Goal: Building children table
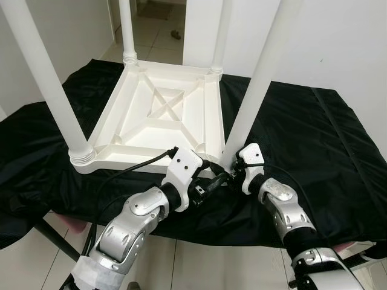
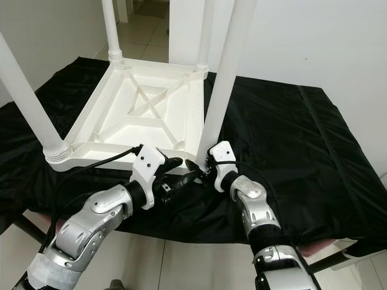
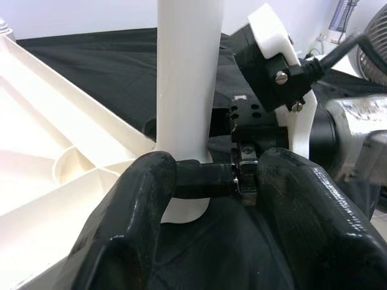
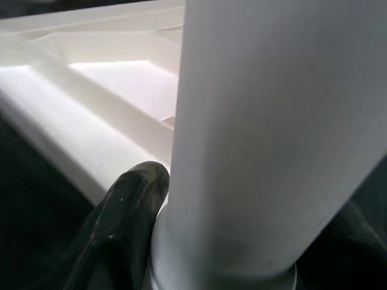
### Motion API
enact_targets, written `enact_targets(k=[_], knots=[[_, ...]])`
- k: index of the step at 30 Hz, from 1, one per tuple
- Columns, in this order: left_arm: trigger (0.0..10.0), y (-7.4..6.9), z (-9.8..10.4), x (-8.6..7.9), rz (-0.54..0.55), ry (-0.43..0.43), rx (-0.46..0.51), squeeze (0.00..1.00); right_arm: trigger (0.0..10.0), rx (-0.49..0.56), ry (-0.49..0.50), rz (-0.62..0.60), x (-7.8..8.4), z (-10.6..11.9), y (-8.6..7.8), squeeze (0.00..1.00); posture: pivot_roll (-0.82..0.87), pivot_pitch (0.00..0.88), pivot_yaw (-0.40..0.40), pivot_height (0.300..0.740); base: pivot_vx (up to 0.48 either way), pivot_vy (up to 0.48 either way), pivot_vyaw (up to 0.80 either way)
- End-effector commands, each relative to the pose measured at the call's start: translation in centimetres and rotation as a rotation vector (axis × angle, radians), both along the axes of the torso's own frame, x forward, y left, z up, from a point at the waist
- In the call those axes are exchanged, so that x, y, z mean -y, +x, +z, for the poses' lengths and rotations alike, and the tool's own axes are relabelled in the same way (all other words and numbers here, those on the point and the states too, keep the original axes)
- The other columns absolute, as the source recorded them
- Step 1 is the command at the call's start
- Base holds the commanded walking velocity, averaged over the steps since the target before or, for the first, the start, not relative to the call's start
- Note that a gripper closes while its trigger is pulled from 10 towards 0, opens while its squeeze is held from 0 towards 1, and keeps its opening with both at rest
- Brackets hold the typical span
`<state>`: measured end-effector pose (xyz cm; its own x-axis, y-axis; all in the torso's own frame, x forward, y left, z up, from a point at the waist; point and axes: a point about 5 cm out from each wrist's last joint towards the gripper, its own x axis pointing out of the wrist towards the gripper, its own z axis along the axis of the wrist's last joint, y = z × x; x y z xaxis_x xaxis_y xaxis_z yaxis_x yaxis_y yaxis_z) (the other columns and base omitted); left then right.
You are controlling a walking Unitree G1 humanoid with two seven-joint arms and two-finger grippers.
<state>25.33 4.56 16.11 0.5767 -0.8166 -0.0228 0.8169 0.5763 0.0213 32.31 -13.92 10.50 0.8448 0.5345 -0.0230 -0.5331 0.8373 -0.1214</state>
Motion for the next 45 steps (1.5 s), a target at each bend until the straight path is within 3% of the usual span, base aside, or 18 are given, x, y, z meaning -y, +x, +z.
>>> enact_targets(k=[1,2,4,7,9,14,19,24,25,26,27,32,33,36,39,41,42,45], knots=[[10.0,-0.1,-0.3,0.0,-0.002,0.012,0.0,0.0,0.0,-0.057,0.063,-0.131,0.9,-0.8,-0.2,0.0,0.06,0.0,-0.048,0.74,0.0,0.0,0.0],[10.0,-0.1,-0.3,0.0,-0.002,0.012,0.0,0.0,0.0,-0.057,0.063,-0.131,0.9,-0.8,-0.2,0.0,0.06,0.0,-0.048,0.74,0.0,0.0,0.0],[10.0,-0.2,-0.4,0.1,-0.01,0.013,-0.002,0.0,0.0,-0.113,0.082,-0.318,0.9,-1.9,-0.8,0.0,0.05,0.0,-0.046,0.74,0.0,0.0,0.0],[10.0,-0.2,-0.4,0.2,-0.012,0.014,-0.002,0.0,0.0,-0.126,0.081,-0.364,0.8,-2.1,-1.0,0.0,0.05,0.0,-0.046,0.74,0.0,0.0,0.0],[10.0,-0.2,-0.4,0.3,-0.02,0.015,-0.002,0.0,0.0,-0.136,0.081,-0.51,0.9,-2.5,-1.4,0.0,0.05,0.0,-0.047,0.74,0.0,0.0,0.0],[10.0,-0.3,-0.4,0.4,-0.024,0.015,-0.002,0.0,0.0,-0.147,0.078,-0.657,1.0,-2.6,-1.7,0.0,0.05,0.0,-0.052,0.74,0.0,0.0,0.0],[10.0,-0.3,-0.5,0.4,-0.02,0.014,-0.001,0.0,0.0,-0.17,0.093,-0.643,-0.9,-2.5,-2.0,0.0,0.06,0.0,-0.062,0.74,0.0,0.0,0.0],[10.0,-0.4,-0.6,0.4,-0.017,0.013,-0.001,0.0,0.0,-0.165,0.107,-0.567,-1.5,-2.0,-1.8,0.0,0.07,0.0,-0.068,0.74,0.0,0.0,0.0],[10.0,-0.4,-0.6,0.4,-0.014,0.013,-0.001,0.0,10.0,-0.157,0.121,-0.548,-1.8,-1.8,-1.8,0.86,0.07,0.0,-0.068,0.74,0.0,0.0,0.0],[10.0,-0.4,-0.6,0.4,-0.014,0.013,-0.001,0.0,10.0,-0.157,0.121,-0.548,-1.8,-1.8,-1.8,0.86,0.07,0.0,-0.068,0.74,0.0,0.0,0.0],[10.0,-0.3,-0.6,0.3,-0.013,0.013,0.0,0.0,10.0,-0.145,0.14,-0.522,-1.9,-1.5,-1.8,1.0,0.07,0.0,-0.07,0.74,0.0,0.0,0.0],[10.0,-0.4,-0.6,0.3,-0.011,0.012,0.001,0.0,10.0,-0.113,0.148,-0.479,-1.9,-1.0,-1.8,1.0,0.06,0.0,-0.071,0.74,0.0,0.0,0.0],[10.0,-0.4,-0.6,0.4,-0.012,0.011,0.0,0.0,10.0,-0.084,0.148,-0.409,-1.1,-0.4,-1.7,1.0,0.06,0.0,-0.071,0.74,0.0,0.0,0.0],[10.0,-0.4,-0.6,0.4,-0.012,0.011,0.001,0.0,10.0,-0.075,0.146,-0.368,-0.7,-0.2,-1.7,1.0,0.06,0.0,-0.071,0.74,0.0,0.0,0.0],[10.0,-0.4,-0.6,0.4,-0.013,0.01,0.001,0.0,10.0,-0.072,0.097,-0.204,-0.1,0.1,-1.6,1.0,0.06,0.0,-0.071,0.74,0.0,0.0,0.0],[10.0,-0.4,-0.6,0.4,-0.014,0.01,0.001,0.0,10.0,-0.073,0.08,-0.163,0.1,0.1,-1.6,1.0,0.06,0.0,-0.071,0.74,0.0,0.0,0.0],[10.0,-0.4,-0.6,0.5,-0.015,0.009,0.001,0.0,10.0,-0.06,0.058,-0.11,0.4,0.3,-1.5,0.0,0.06,0.0,-0.069,0.74,0.0,0.0,0.0],[10.0,-0.4,-0.6,0.5,-0.015,0.009,0.001,0.0,10.0,-0.043,0.037,-0.064,0.9,0.5,-1.3,0.0,0.06,0.0,-0.068,0.74,0.0,0.0,0.0]])
